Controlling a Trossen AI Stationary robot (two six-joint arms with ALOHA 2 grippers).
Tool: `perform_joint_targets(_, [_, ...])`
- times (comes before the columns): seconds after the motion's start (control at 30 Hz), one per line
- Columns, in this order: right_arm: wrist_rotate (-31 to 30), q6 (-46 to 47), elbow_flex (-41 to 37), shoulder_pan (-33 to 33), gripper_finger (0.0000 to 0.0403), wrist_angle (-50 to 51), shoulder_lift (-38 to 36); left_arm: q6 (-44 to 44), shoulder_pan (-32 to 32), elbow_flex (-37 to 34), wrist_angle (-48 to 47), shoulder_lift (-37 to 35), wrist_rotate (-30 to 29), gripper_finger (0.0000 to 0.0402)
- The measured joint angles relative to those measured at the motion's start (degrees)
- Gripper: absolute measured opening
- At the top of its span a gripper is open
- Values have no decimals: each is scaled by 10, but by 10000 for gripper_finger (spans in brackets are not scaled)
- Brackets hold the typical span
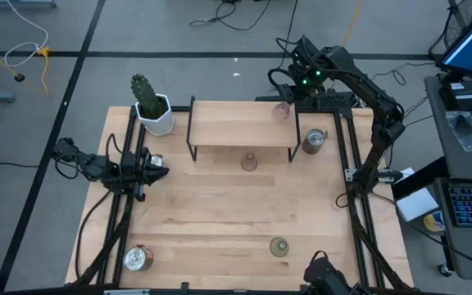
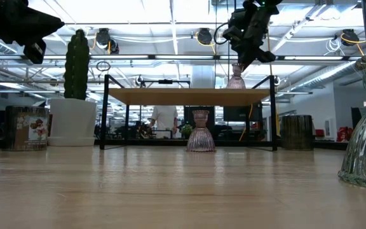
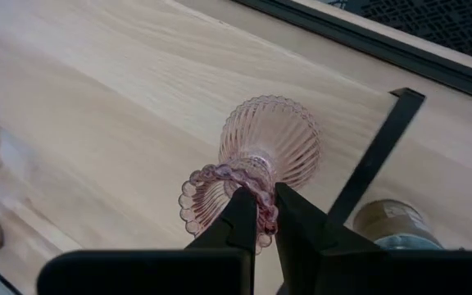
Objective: Pick & Place candle stick holders
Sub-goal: Put the right pink scented candle on the shelf
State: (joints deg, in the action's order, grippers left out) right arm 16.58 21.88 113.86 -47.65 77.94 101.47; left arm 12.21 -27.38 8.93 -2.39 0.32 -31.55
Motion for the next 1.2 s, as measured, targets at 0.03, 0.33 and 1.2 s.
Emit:
perform_joint_targets(0.03, [0,0,0,0,16,2,0,0,0,0,0,0,0,21])
perform_joint_targets(0.33, [0,-2,0,1,16,2,0,-1,0,0,0,0,0,21])
perform_joint_targets(1.2, [-32,-31,0,9,48,-18,19,0,0,0,2,0,0,21])
